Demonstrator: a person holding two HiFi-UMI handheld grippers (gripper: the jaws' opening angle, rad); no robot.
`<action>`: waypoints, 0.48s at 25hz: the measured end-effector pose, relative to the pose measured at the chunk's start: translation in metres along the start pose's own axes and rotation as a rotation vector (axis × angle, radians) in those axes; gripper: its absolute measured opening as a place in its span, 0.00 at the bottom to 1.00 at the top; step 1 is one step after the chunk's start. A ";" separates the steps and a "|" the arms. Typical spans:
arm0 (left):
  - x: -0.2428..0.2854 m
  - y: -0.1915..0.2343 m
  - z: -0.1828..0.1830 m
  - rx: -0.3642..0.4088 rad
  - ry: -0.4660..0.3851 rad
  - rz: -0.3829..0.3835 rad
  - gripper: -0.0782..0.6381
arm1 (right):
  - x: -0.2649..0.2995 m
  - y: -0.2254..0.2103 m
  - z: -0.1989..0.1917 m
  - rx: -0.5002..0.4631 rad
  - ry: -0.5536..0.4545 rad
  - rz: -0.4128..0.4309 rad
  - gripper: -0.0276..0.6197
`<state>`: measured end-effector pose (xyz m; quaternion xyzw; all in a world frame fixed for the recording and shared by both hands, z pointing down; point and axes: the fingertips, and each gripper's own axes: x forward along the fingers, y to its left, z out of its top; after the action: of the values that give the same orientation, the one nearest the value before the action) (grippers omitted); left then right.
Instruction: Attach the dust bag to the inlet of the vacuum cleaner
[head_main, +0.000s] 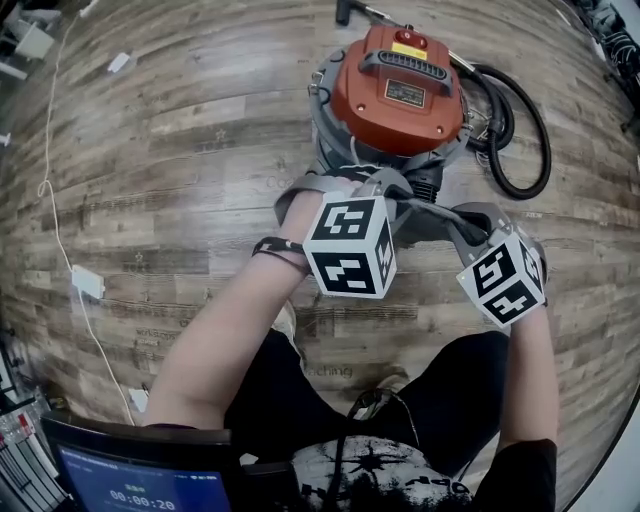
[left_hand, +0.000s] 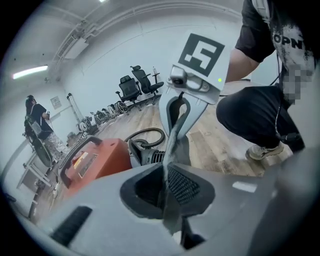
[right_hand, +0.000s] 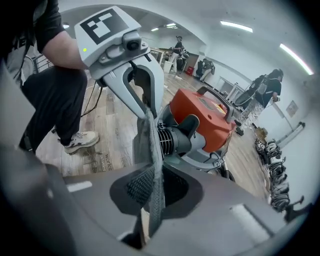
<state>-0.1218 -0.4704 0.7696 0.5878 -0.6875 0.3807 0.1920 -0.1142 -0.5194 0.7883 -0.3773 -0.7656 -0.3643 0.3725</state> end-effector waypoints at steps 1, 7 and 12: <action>-0.001 0.000 0.003 0.000 -0.009 0.001 0.15 | 0.001 0.001 -0.002 0.005 0.005 0.003 0.08; 0.003 0.003 -0.003 -0.032 -0.026 -0.001 0.16 | -0.004 -0.004 0.004 -0.018 -0.008 -0.001 0.08; 0.007 -0.002 -0.029 -0.081 0.004 -0.022 0.16 | -0.009 -0.006 0.030 -0.142 -0.001 -0.055 0.08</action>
<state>-0.1268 -0.4534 0.7934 0.5864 -0.6954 0.3517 0.2210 -0.1246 -0.4997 0.7656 -0.3819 -0.7481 -0.4277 0.3340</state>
